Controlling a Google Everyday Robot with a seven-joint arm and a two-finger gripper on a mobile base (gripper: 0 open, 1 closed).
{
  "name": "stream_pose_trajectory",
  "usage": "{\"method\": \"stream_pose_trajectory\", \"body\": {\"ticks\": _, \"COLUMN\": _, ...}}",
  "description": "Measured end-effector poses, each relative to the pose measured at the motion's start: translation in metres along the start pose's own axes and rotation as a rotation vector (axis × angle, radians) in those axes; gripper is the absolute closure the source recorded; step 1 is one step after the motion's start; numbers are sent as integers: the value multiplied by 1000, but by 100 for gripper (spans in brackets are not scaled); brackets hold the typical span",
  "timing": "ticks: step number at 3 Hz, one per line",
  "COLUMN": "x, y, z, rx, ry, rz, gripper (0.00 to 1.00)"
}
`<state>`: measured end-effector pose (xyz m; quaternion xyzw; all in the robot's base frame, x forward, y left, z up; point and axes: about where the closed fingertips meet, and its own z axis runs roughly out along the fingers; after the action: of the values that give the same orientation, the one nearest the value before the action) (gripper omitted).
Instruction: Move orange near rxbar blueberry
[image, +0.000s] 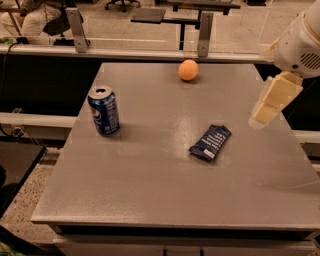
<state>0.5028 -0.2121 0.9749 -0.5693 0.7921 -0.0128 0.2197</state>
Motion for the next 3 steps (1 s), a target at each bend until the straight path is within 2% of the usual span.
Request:
{"method": "stream_pose_trajectory", "body": {"ticks": 1, "x": -13, "y": -41, "z": 26, "rx": 35, "ry": -39, "rz": 76, "gripper": 0}}
{"method": "stream_pose_trajectory", "body": {"ticks": 2, "x": -29, "y": -86, "z": 59, "rx": 80, "ry": -72, "rz": 182, "gripper": 0}}
{"method": "stream_pose_trajectory", "body": {"ticks": 3, "x": -46, "y": -121, "z": 94, "rx": 89, "ry": -119, "rz": 287, "gripper": 0}}
